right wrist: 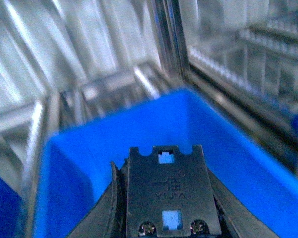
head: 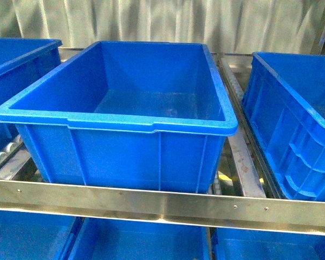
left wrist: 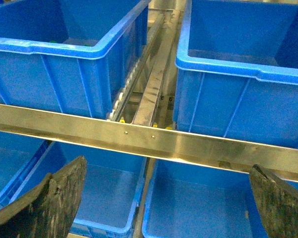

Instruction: Pick red and yellow buttons and place in box

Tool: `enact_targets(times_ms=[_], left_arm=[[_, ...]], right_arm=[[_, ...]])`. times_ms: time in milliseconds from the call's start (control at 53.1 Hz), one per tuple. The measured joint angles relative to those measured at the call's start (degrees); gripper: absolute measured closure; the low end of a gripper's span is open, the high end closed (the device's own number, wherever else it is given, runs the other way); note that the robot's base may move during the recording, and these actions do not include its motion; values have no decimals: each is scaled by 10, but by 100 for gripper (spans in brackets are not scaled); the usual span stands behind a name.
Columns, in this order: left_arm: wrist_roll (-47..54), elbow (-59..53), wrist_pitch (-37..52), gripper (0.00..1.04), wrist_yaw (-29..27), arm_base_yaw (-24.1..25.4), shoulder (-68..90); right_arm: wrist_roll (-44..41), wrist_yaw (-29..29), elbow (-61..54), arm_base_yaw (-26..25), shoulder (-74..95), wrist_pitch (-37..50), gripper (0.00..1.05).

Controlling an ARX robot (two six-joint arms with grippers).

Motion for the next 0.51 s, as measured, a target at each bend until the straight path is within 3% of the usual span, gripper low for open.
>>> enact_targets(times_ms=[188,509], left_arm=[[0,0,0,8,1,1,0],[0,0,0,8,1,1,0]], right_arm=[[4,-20,-68,9,13,5,79],[-12,-31,96,-5,57,-71,79]])
